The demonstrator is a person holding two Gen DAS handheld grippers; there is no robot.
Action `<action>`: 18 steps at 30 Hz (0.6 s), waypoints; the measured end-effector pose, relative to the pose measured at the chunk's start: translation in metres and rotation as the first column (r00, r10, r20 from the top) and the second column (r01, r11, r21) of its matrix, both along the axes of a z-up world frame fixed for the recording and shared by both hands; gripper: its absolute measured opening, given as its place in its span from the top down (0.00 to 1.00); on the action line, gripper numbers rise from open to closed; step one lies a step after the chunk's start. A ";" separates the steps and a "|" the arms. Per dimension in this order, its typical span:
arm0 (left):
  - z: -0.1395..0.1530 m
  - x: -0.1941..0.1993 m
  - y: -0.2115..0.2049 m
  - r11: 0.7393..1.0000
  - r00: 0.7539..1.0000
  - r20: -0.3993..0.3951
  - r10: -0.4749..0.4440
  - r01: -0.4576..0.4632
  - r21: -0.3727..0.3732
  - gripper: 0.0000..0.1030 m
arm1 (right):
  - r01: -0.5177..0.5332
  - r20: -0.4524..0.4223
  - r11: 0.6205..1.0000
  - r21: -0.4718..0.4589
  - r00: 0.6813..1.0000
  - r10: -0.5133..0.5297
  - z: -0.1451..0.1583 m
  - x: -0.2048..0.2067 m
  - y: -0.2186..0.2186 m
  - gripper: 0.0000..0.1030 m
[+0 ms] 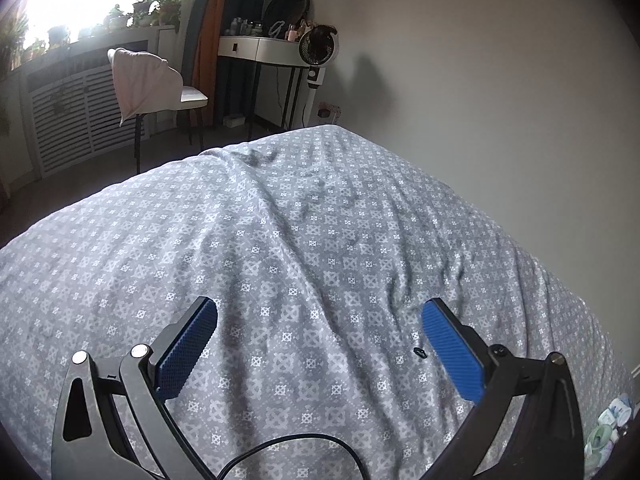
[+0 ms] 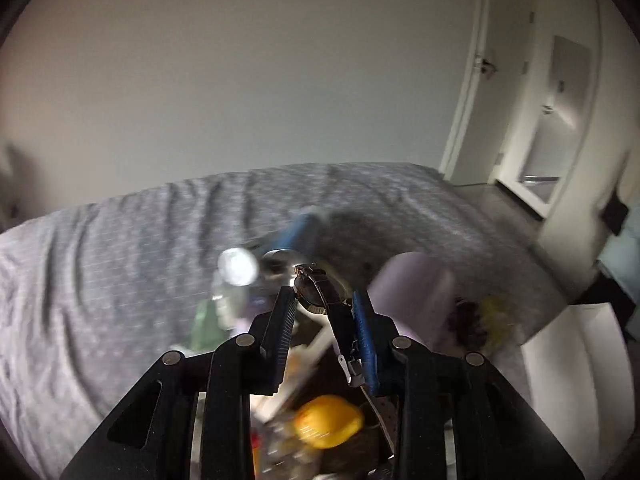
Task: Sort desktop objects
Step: 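Carry the watch to the item pile and release it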
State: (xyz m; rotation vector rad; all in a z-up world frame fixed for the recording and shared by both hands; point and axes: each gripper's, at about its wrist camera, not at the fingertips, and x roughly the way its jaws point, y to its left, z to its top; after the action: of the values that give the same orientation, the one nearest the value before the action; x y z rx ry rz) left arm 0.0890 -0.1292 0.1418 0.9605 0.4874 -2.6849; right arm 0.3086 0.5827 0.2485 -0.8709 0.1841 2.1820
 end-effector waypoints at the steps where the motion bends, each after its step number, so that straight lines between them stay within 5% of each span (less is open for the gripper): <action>1: -0.001 -0.001 0.001 1.000 1.000 0.004 -0.003 0.003 -0.004 0.00 | 0.025 -0.010 0.999 0.022 1.000 -0.025 0.002 0.002 0.001 0.70; 6: -0.003 -0.003 0.005 1.000 1.000 0.015 -0.016 0.016 -0.011 0.00 | 0.079 -0.116 0.988 0.136 0.991 -0.063 0.025 0.023 -0.039 0.20; 9: -0.001 -0.003 0.008 0.999 1.000 0.014 -0.028 0.028 -0.015 0.00 | -0.122 -0.158 0.988 0.095 0.978 0.136 0.035 0.029 -0.083 0.19; 13: 0.001 -0.001 0.007 0.999 0.999 0.009 -0.036 0.036 -0.007 0.00 | -0.342 -0.156 0.938 0.058 0.925 0.347 0.041 0.031 -0.151 0.19; 16: 0.002 0.000 0.000 0.999 1.000 0.001 -0.030 0.030 0.024 0.00 | -0.509 -0.216 0.859 -0.053 0.846 0.488 0.040 0.037 -0.198 0.19; 18: 0.002 0.001 -0.003 0.998 1.000 -0.001 -0.025 0.025 0.051 0.00 | -0.611 -0.260 0.775 -0.162 0.784 0.564 0.037 0.031 -0.226 0.19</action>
State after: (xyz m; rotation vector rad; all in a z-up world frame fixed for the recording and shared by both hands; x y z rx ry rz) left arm 0.0900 -0.1323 0.1433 0.9862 0.5504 -2.7072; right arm 0.3394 0.3572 0.2851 -0.9287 0.3076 2.8969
